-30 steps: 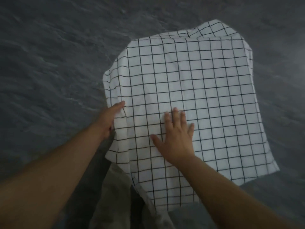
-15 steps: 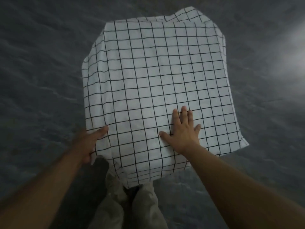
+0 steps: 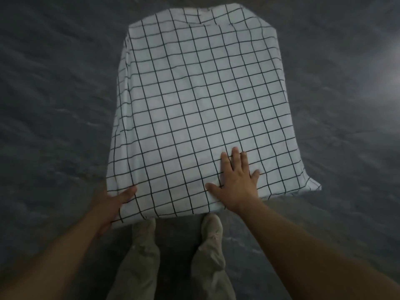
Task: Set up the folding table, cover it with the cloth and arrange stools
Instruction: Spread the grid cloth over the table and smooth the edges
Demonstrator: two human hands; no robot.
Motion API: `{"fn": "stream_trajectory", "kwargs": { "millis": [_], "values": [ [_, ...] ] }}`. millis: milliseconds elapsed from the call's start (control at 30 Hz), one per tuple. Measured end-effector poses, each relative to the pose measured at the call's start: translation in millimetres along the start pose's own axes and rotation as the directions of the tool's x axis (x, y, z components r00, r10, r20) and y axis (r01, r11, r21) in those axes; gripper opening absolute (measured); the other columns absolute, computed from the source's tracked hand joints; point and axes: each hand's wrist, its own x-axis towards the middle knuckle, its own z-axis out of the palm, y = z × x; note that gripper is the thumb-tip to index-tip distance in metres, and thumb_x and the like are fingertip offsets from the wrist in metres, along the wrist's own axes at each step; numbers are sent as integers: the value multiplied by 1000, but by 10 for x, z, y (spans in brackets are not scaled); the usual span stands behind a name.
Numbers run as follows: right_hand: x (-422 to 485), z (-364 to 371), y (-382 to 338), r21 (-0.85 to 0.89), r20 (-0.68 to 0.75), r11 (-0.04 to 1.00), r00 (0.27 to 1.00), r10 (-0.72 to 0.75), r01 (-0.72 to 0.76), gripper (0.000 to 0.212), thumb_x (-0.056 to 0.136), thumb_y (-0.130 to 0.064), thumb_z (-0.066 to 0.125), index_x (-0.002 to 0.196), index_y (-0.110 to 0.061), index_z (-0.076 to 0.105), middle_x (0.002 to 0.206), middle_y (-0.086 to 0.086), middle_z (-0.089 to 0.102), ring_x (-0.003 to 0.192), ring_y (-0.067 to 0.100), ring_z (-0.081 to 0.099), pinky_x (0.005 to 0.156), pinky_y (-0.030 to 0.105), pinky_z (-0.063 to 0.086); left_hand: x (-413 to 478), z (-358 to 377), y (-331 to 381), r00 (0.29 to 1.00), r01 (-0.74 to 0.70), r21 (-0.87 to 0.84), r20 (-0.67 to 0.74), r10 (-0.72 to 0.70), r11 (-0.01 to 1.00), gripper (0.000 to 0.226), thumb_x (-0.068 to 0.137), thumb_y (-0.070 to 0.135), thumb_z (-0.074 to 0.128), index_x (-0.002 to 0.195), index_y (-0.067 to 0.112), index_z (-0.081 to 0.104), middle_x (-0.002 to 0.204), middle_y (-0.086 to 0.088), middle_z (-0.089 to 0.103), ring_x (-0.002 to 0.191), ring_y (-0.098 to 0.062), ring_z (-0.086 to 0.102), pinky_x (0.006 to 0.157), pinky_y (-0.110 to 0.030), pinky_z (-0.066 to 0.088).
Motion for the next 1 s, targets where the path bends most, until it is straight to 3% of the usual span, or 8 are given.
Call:
{"fn": "stream_trajectory", "kwargs": {
  "millis": [167,333,467,533,667,800,900,1000],
  "values": [
    [-63,-67,122,115,-83,993,996,-8,17,94,86,-70,47,156,-29,0,165,0,-14,152,26,-14,117,65,9,-65,20,-78,996,88,-40,-15,-88,995,153,29,77,90,156,12,32,159,-13,36,143,-31,39,117,-53,34],
    [228,-506,838,379,-273,897,898,344,-228,75,90,-53,53,148,-10,31,156,15,30,142,34,29,112,56,33,-49,76,23,996,43,-160,-69,-54,986,126,43,66,88,149,12,44,143,-6,54,114,-22,60,96,-40,50],
    [399,-651,1388,407,-150,813,847,509,-416,68,88,-44,56,139,-2,38,140,22,44,128,42,42,104,54,39,71,62,-19,985,-4,-195,-171,-30,981,131,59,65,87,160,18,18,164,-10,26,146,-31,34,116,-54,32],
    [443,-648,1513,515,-105,754,843,528,-408,56,92,-35,53,135,-2,40,135,23,49,122,42,47,98,46,40,70,80,-18,977,-43,-191,-214,2,981,127,60,61,88,158,15,22,161,-12,32,143,-32,39,113,-56,36],
    [514,-590,1681,607,-75,702,852,518,-373,28,94,-18,41,105,-1,61,110,25,62,99,40,56,80,39,40,57,115,22,976,-62,-157,-215,27,986,88,43,61,95,119,23,70,113,-4,75,107,-27,70,91,-57,55],
    [440,-489,1829,544,-95,753,864,494,-370,26,92,-13,41,72,-5,57,83,22,60,74,32,51,67,34,36,72,204,50,945,-94,-103,-321,56,990,57,70,41,88,120,22,70,109,0,74,101,-23,70,91,-53,56],
    [354,-449,1917,522,-114,785,885,452,-334,28,92,-15,45,67,-7,55,69,14,58,60,24,47,54,30,32,83,252,64,925,-110,-70,-371,77,991,53,79,34,85,126,17,68,114,-2,72,104,-23,68,96,-49,54],
    [331,-459,1956,459,-122,836,910,396,-302,29,94,-16,46,70,-5,57,68,11,54,65,28,47,61,34,32,66,282,72,911,-135,-36,-397,110,990,48,82,32,83,125,19,67,112,1,70,101,-20,67,95,-41,53]
  ]
}}
